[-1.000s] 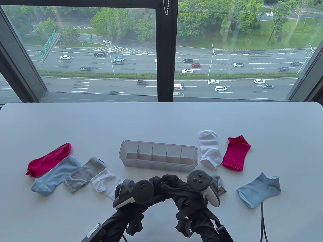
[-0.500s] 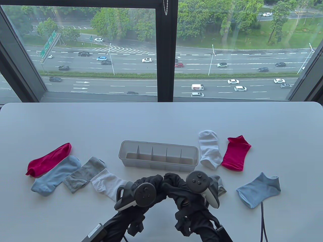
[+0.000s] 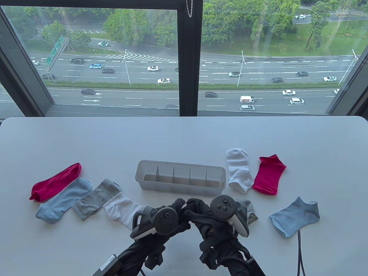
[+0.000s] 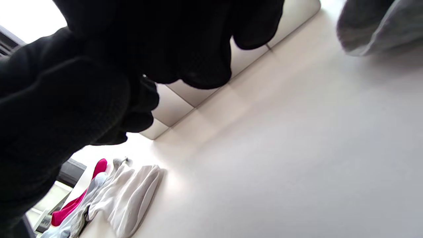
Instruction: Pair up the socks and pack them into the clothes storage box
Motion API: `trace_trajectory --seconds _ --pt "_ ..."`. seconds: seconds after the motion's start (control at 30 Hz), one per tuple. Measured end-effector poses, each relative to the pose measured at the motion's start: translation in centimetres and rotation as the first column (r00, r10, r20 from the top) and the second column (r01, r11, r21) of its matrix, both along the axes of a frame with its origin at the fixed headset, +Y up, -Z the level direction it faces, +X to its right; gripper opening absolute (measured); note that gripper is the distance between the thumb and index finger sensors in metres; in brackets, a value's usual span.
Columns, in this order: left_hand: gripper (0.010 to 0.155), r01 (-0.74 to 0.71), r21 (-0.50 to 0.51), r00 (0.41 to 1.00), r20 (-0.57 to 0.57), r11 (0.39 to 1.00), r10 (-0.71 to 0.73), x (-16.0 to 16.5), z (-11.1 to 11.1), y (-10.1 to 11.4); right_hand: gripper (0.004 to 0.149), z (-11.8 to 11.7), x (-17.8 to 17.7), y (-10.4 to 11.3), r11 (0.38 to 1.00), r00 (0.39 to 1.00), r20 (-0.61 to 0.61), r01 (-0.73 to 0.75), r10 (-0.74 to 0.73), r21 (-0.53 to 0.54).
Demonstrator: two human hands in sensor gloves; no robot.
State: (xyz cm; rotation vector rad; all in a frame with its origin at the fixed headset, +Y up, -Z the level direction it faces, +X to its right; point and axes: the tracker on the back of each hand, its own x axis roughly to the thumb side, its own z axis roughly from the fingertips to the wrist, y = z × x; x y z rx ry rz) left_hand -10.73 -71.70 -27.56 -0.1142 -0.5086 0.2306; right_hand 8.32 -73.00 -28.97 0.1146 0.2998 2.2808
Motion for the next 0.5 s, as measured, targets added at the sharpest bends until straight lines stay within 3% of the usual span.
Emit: trace_trajectory --seconds 0.1,0.17,0.23,0.3,0.4,0.43,0.5 --pt "0.068 -0.023 0.012 1.000 -0.006 1.000 0.023 0.0 -0.1 0.6 0.057 -0.1 0.3 -0.1 0.993 0.993 -0.035 0.113 -0.115 -0.046" --pt "0.067 -0.098 -0.003 0.995 -0.028 0.995 0.098 -0.7 -0.5 0.9 0.071 -0.3 0.3 -0.5 0.958 0.955 -0.124 0.254 -0.271 -0.135" --pt "0.067 -0.238 -0.047 0.971 -0.028 0.970 0.237 -1.2 -0.7 0.9 0.084 -0.4 -0.1 -1.0 0.898 0.909 -0.123 0.360 -0.399 -0.251" --pt "0.068 -0.343 -0.141 0.939 -0.028 0.929 0.343 -1.1 -0.6 0.5 0.075 -0.6 -0.4 -1.6 0.896 0.902 -0.179 0.330 -0.392 -0.298" --pt "0.077 -0.285 -0.224 0.954 0.034 0.932 0.299 -0.9 -0.6 0.1 0.067 -0.4 -0.4 -1.5 0.901 0.915 -0.134 0.334 -0.381 -0.276" --pt "0.075 -0.278 -0.228 0.957 0.019 0.933 0.290 -1.0 -0.6 0.3 0.066 -0.4 -0.2 -1.5 0.916 0.926 -0.139 0.308 -0.350 -0.258" --pt "0.066 -0.278 -0.134 0.960 -0.039 0.951 0.276 -1.2 -0.7 1.0 0.064 -0.4 -0.2 -1.5 0.920 0.926 -0.145 0.308 -0.349 -0.242"
